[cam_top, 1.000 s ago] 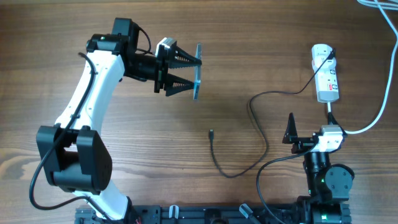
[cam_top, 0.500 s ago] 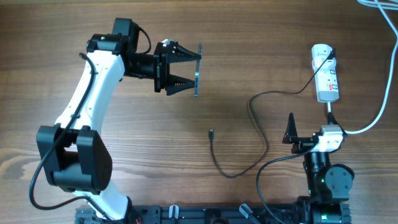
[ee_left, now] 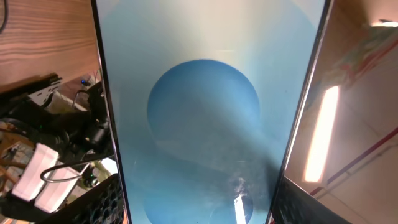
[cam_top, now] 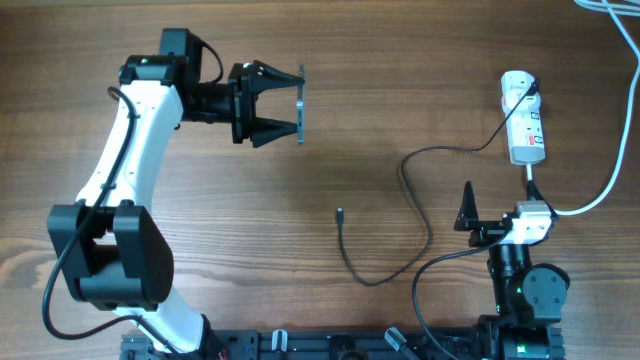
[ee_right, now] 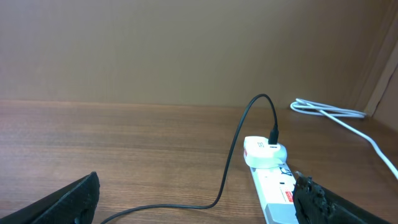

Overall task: Plug charger to phone and switch on socket
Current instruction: 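Lift the phone with the left gripper and tilt it upright, then swing the right gripper toward the phone held by the left gripper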

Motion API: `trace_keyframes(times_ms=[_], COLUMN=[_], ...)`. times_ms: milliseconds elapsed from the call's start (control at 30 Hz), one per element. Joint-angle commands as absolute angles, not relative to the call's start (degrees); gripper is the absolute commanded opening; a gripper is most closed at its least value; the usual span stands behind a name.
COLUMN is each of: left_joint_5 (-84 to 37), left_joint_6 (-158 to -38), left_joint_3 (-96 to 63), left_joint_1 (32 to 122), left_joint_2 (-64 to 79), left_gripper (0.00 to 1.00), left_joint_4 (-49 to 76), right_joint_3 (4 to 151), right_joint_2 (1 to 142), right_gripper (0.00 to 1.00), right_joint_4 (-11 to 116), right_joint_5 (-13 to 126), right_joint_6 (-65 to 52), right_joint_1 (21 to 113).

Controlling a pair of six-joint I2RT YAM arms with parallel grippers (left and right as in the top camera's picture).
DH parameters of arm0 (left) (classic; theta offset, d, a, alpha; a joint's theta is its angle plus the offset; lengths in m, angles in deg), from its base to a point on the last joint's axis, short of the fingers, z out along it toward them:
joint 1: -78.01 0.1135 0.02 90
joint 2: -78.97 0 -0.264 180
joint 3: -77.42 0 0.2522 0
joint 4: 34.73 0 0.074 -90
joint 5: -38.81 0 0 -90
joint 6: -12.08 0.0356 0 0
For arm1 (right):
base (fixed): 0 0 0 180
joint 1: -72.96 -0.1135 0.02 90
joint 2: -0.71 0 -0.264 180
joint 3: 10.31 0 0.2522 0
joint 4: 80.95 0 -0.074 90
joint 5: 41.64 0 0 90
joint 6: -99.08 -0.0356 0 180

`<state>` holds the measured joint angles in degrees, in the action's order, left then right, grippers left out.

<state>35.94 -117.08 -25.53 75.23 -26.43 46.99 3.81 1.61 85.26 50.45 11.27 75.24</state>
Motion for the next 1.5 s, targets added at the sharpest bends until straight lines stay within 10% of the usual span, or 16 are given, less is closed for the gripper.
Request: trace_keyframes(times_ms=[0, 1100, 1467], left_joint_5=[39.2, 39.2, 39.2], left_joint_6=[-118.8, -118.7, -118.7], left_joint_3=[-25.6, -25.6, -25.6], left_joint_1=[75.7, 75.6, 75.6], left_joint_2=[-24.6, -24.4, -24.4], left_gripper=[0.69, 0.68, 0.68], left_joint_4=[48.3, 49.0, 49.0], right_joint_3=[3.7, 3.7, 3.7], right_joint_2=[1.9, 1.9, 1.9], right_gripper=[1.0, 1.0, 1.0], right_joint_4=[85.4, 86.1, 87.5], right_joint_5=[50.5, 50.3, 79.9], right_joint_6=[10.5, 10.6, -47.9], right_joint_1=[75.1, 75.1, 75.1])
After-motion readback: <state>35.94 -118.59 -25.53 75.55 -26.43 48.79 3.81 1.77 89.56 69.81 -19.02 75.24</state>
